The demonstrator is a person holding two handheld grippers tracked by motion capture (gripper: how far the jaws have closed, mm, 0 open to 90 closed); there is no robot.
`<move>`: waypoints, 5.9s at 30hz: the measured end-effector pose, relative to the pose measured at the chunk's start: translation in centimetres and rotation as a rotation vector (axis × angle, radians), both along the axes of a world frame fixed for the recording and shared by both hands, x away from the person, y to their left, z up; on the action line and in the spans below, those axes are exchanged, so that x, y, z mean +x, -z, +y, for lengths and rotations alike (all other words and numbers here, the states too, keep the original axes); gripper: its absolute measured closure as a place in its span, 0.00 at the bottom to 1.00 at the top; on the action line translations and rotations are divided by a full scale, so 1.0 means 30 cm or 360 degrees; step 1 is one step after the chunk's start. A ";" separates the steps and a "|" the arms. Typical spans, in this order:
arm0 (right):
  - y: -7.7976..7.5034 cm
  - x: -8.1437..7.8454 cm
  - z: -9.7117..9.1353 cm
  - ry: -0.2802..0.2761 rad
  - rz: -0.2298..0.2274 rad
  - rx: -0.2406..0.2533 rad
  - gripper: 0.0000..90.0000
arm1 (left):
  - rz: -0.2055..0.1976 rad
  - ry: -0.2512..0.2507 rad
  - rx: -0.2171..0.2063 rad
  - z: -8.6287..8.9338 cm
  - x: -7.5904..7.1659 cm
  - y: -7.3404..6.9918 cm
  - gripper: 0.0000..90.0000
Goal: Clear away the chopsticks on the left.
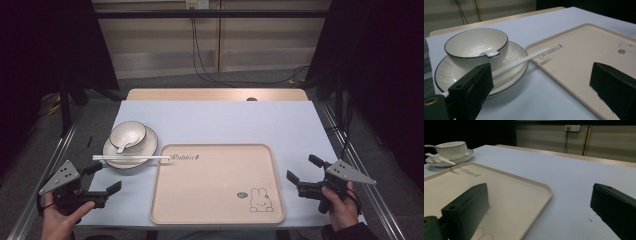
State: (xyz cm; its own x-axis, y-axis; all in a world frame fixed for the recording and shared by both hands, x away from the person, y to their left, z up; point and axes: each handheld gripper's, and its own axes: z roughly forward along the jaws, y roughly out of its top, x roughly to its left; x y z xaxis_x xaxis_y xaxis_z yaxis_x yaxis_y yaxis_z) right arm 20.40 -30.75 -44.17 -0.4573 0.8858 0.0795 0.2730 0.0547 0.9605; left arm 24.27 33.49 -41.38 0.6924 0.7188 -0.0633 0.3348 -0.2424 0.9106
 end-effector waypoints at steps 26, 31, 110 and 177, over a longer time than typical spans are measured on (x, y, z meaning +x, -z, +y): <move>0.000 -0.002 -0.001 0.0009 -0.0006 0.0000 0.02 | 0.0169 0.0224 0.0393 0.097 0.271 0.046 0.37; 0.000 -0.004 0.002 0.0004 0.0013 0.0007 0.02 | 0.0161 0.0250 0.0469 0.089 0.299 0.055 0.47; 0.007 0.001 0.003 0.0005 0.0056 0.0028 0.02 | 0.0410 0.0443 0.0503 0.011 0.342 0.041 0.94; 0.005 0.001 0.008 -0.0021 0.0042 0.0011 0.02 | 0.0650 -0.0431 0.0070 -0.406 0.026 0.024 0.94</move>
